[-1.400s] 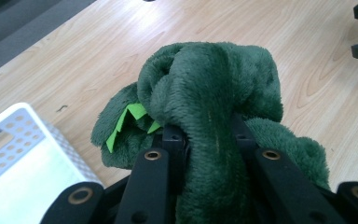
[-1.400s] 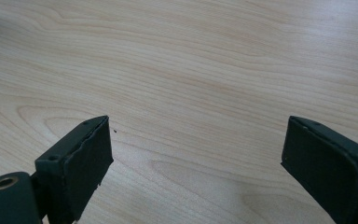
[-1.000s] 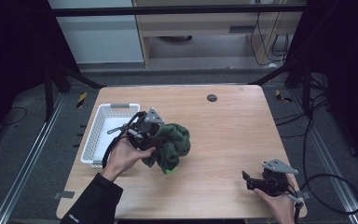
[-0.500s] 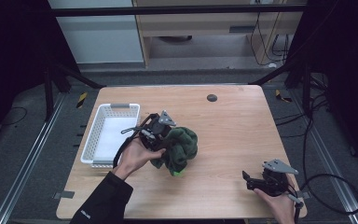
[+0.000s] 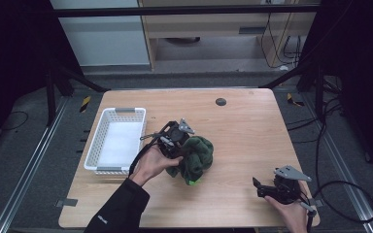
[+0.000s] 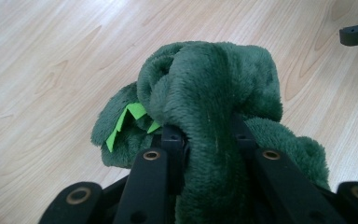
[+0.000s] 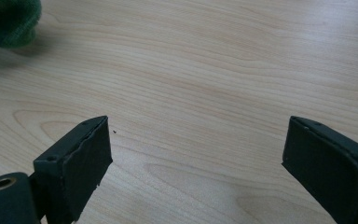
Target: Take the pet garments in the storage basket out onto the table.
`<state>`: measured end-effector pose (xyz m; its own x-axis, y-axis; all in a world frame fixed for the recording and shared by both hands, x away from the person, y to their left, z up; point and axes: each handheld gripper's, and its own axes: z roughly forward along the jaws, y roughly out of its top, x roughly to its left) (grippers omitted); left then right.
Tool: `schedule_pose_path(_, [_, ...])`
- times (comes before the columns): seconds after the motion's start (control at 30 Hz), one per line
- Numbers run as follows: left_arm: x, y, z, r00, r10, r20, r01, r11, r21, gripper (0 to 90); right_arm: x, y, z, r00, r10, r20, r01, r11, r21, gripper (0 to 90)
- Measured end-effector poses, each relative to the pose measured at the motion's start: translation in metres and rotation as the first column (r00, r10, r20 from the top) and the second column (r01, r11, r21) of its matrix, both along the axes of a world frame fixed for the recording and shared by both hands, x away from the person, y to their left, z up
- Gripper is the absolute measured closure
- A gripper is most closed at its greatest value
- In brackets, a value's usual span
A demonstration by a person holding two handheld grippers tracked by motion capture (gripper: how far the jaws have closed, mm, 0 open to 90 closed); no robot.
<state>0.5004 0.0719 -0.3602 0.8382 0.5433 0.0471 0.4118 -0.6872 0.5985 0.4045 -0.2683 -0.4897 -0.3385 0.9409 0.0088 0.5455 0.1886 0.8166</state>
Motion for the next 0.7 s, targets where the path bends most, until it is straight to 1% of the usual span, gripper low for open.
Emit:
schedule_pose_path(0.03, [0.000, -0.001, -0.001, 1.0000, -0.003, -0.004, 0.003, 1.0000, 0.002, 73.7, 0.000, 0.000, 0.000, 1.0000, 0.002, 0.004, -0.002, 1.000, -0.006, 7.9])
schedule_pose_path(0.4, [0.004, -0.011, -0.013, 0.9998, -0.008, -0.017, 0.008, 1.0000, -0.001, 73.5, 0.001, 0.000, -0.001, 1.0000, 0.003, 0.003, -0.003, 1.000, -0.006, 7.9])
schedule_pose_path(0.53, [0.006, -0.015, -0.019, 0.9996, -0.009, -0.026, 0.009, 0.9999, 0.008, 73.3, 0.001, 0.000, -0.001, 1.0000, 0.003, 0.004, -0.003, 1.000, -0.005, 7.9])
schedule_pose_path(0.57, [0.007, -0.015, -0.021, 0.9996, -0.007, -0.027, 0.007, 0.9999, 0.011, 73.1, 0.000, 0.000, 0.000, 1.0000, 0.003, -0.003, -0.003, 1.000, 0.007, 7.9])
schedule_pose_path(0.6, [0.007, -0.016, -0.023, 0.9995, -0.007, -0.031, 0.008, 0.9999, 0.013, 73.0, 0.001, 0.000, -0.001, 1.0000, 0.004, 0.004, -0.004, 1.000, -0.003, 7.9])
schedule_pose_path(0.7, [0.008, -0.018, -0.028, 0.9992, -0.008, -0.038, 0.009, 0.9998, 0.020, 72.5, 0.001, 0.000, -0.001, 1.0000, 0.004, 0.002, -0.004, 1.000, -0.002, 7.9])
